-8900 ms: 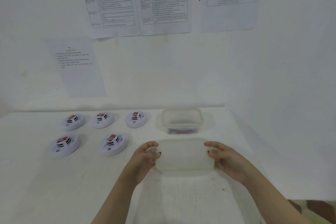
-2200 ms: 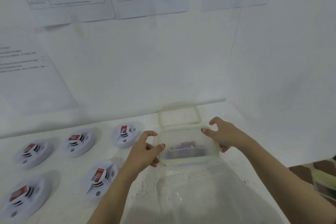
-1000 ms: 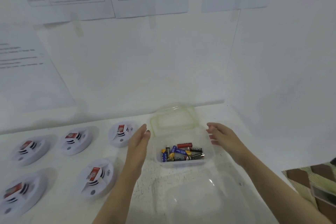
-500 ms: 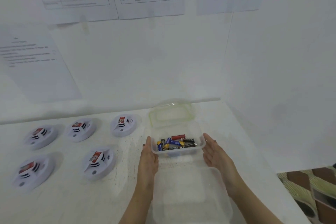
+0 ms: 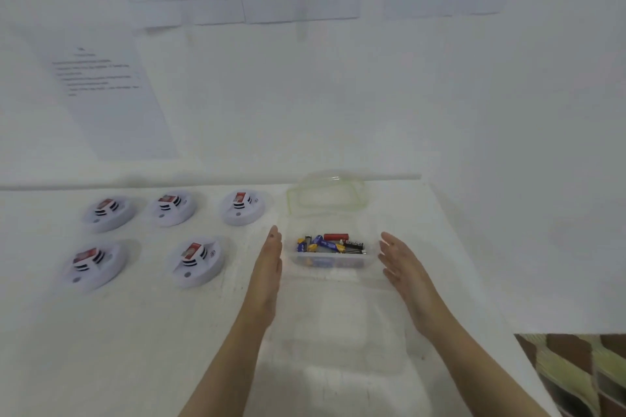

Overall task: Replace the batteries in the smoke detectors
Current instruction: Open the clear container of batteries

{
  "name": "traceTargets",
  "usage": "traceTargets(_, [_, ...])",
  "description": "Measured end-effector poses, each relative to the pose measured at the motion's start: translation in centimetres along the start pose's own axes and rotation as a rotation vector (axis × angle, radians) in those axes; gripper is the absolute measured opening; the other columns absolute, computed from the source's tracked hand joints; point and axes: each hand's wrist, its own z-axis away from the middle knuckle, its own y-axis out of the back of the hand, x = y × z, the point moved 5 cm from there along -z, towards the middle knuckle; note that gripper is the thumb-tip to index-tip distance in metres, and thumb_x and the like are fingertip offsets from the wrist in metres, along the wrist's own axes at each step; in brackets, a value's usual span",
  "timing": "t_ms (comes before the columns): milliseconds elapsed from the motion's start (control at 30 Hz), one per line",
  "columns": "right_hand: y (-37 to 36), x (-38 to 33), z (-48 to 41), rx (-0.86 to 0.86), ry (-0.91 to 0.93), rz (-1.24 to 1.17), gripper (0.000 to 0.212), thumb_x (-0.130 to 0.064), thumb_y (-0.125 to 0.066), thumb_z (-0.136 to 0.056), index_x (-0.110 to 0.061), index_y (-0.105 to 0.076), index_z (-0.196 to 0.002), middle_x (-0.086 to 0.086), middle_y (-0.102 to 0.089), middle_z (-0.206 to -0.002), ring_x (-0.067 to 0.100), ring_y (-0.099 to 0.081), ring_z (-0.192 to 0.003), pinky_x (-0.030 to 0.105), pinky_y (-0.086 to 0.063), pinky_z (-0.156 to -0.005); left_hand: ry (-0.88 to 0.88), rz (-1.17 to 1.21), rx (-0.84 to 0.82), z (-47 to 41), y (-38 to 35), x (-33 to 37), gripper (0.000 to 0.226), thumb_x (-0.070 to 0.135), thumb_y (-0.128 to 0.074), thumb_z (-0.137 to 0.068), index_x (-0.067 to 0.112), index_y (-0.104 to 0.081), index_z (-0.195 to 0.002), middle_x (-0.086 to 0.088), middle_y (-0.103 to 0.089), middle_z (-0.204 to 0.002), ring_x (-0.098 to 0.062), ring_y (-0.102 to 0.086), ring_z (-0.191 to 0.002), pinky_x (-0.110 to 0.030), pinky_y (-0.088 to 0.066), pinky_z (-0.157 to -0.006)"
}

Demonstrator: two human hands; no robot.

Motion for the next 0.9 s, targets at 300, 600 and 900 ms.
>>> traceTargets(300, [0.3,-2.7,-0.4,0.130,0.151,0.528,0.018,-0.020,-0.055,-0.093,-0.026,-0.062,-0.108,-0.008,-0.061,-0.114,0.013,-0.054,-0.106,0.023,-0.036,-0.084,-0.323,-0.671,0.328,0.5,9.2,2.7,0.033,0.002,-0.066,-0.085,0.012,-0.064,-0.116,-0.003,-0.063,-0.116,-0.020,-0.055,-0.112,-0.027,-0.039,-0.096])
traceTargets(600, [-3.9,-3.6,0.8,0.235,0.221,0.804,0.022,-0.016,-0.057,-0.092,-0.019,-0.064,-0.112,-0.005,-0.060,-0.111,0.007,-0.047,-0.101,0.014,-0.027,-0.085,-0.084,-1.321,-0.025,-5.9,15.5,2.9,0.101,0.051,-0.076,-0.068,0.026,-0.023,-0.150,-0.007,-0.030,-0.152,-0.029,-0.022,-0.140,-0.038,-0.026,-0.110])
traceTargets(900, [-10.4,-4.5,2.3,0.386,0.323,0.876,0.019,-0.004,-0.060,-0.086,-0.012,-0.068,-0.101,-0.009,-0.061,-0.101,0.011,-0.049,-0.097,0.001,-0.024,-0.078,-0.105,-0.646,-0.381,-8.0,16.5,7.2,0.083,0.061,-0.069,-0.047,0.036,-0.049,-0.122,-0.003,-0.065,-0.109,-0.018,-0.065,-0.093,-0.027,-0.053,-0.075])
